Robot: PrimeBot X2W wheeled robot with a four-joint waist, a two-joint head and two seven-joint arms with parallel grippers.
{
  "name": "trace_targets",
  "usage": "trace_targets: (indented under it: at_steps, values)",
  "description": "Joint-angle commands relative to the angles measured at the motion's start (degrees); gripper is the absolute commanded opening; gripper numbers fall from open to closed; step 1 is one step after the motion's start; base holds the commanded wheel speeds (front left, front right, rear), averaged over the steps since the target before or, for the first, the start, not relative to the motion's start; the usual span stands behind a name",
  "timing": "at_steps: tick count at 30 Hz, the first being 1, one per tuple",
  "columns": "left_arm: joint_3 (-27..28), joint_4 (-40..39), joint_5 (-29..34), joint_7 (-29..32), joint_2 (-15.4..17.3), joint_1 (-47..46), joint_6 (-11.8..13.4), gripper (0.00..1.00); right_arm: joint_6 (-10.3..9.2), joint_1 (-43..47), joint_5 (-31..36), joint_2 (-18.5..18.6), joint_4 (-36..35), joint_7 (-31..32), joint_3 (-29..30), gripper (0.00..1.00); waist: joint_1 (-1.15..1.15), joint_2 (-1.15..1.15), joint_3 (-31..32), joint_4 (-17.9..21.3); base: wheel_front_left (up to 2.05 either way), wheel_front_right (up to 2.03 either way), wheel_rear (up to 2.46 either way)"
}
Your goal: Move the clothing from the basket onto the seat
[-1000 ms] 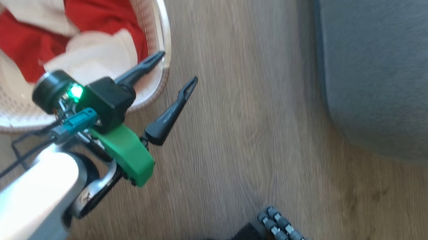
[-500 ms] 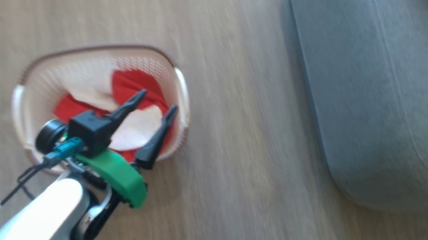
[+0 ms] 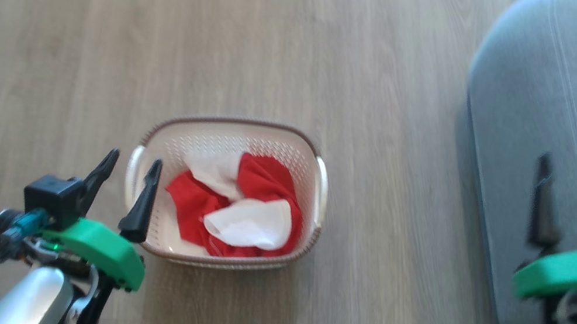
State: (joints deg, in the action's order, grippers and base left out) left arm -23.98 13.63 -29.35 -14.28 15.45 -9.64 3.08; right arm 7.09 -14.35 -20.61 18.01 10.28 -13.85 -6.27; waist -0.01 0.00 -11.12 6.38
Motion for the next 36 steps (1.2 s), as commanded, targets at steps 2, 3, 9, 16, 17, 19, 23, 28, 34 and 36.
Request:
trace_targets:
  at_steps: [2, 3, 9, 16, 17, 19, 23, 28, 34, 36]
  values:
    - [3.30, -0.51, 0.36, -0.67, 0.40, -0.49, -0.29, 1.00, 0.40, 2.82, 1.83, -1.50, -2.98, -0.09, -1.12, 1.00, 0.01, 0.00, 3.61, -3.11, 0.00, 0.00, 0.00]
    - [3.89, -0.27, 0.75, -0.68, 0.31, -0.18, -0.62, 1.00, 0.40, 3.95, 2.68, -2.54, -3.29, -0.19, -1.20, 1.00, 0.01, 0.00, 4.20, -3.45, 0.00, 0.00, 0.00]
    - [8.23, 2.03, 3.04, -0.71, -0.90, 2.76, -3.11, 1.00, 0.40, 9.96, 7.56, -8.30, -1.92, -0.94, 0.71, 1.00, 0.01, 0.00, 7.75, -4.62, 0.00, 0.00, 0.00]
    - [13.15, 3.82, 6.02, -0.71, -2.86, 5.62, -6.16, 1.00, 0.40, 14.31, 11.42, -12.15, -0.51, -1.13, 1.70, 1.00, 0.01, 0.00, 9.89, -4.67, 0.00, 0.00, 0.00]
    - [13.67, 4.00, 6.41, -0.71, -3.06, 5.73, -6.42, 1.00, 0.40, 14.40, 11.68, -12.29, -0.48, -1.13, 1.68, 1.00, 0.01, 0.00, 9.97, -4.61, 0.00, 0.00, 0.00]
    - [14.72, 4.19, 7.10, -0.71, -3.59, 5.83, -6.85, 1.00, 0.40, 14.42, 12.23, -12.52, -0.33, -1.14, 1.63, 1.00, 0.01, 0.00, 10.09, -4.51, 0.00, 0.00, 0.00]
    - [16.24, 4.59, 8.34, -0.72, -4.68, 5.89, -7.76, 1.00, 0.40, 14.34, 13.01, -12.89, 0.03, -1.14, 1.59, 1.00, 0.01, 0.00, 10.21, -4.54, 0.00, 0.00, 0.00]
    - [17.26, 5.09, 9.45, -0.72, -5.48, 5.92, -8.52, 1.00, 0.40, 14.22, 13.41, -13.02, 0.52, -1.14, 1.59, 1.00, 0.01, 0.00, 10.38, -4.68, 0.00, 0.00, 0.00]
    - [18.52, 5.51, 10.70, -0.72, -6.40, 5.81, -9.35, 1.00, 0.40, 13.97, 13.68, -13.08, 0.98, -1.14, 1.50, 1.00, 0.01, 0.00, 10.22, -4.85, 0.00, 0.00, 0.00]
    - [18.70, 5.67, 11.06, -0.72, -6.65, 5.70, -9.58, 1.00, 0.40, 13.84, 13.73, -13.10, 1.08, -1.14, 1.46, 1.00, 0.01, 0.00, 10.14, -4.86, 0.00, 0.00, 0.00]
